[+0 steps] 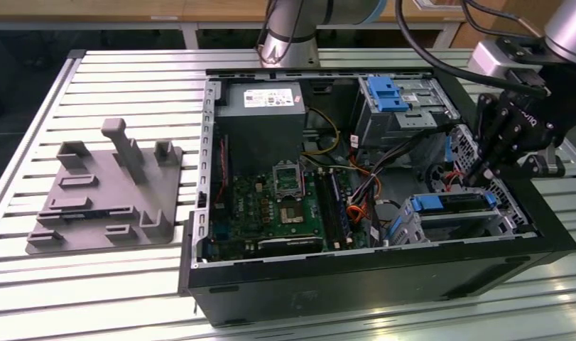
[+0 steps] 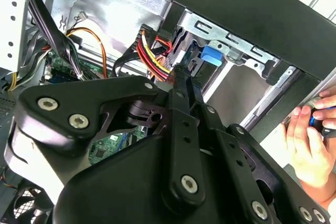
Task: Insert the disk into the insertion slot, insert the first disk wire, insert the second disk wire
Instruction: 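Insert the first disk wire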
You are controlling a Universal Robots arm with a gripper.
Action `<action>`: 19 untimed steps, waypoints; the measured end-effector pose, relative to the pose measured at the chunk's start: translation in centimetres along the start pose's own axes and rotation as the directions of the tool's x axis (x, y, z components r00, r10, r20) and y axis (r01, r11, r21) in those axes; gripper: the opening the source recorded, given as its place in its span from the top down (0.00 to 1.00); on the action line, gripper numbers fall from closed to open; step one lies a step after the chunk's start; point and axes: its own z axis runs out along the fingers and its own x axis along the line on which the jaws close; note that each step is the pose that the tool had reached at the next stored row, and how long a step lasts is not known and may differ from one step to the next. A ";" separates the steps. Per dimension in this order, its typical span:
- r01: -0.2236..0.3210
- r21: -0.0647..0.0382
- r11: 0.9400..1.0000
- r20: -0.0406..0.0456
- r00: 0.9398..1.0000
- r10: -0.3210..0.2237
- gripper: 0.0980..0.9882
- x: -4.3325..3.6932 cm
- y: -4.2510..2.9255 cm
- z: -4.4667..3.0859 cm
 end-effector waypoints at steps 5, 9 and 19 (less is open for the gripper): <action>0.006 0.000 1.000 0.002 1.000 -0.006 0.93 0.38 -0.03 0.07; 0.010 0.000 1.000 0.003 1.000 -0.010 0.93 0.55 -0.06 0.16; 0.019 0.000 1.000 0.002 1.000 -0.019 0.93 0.77 -0.09 0.34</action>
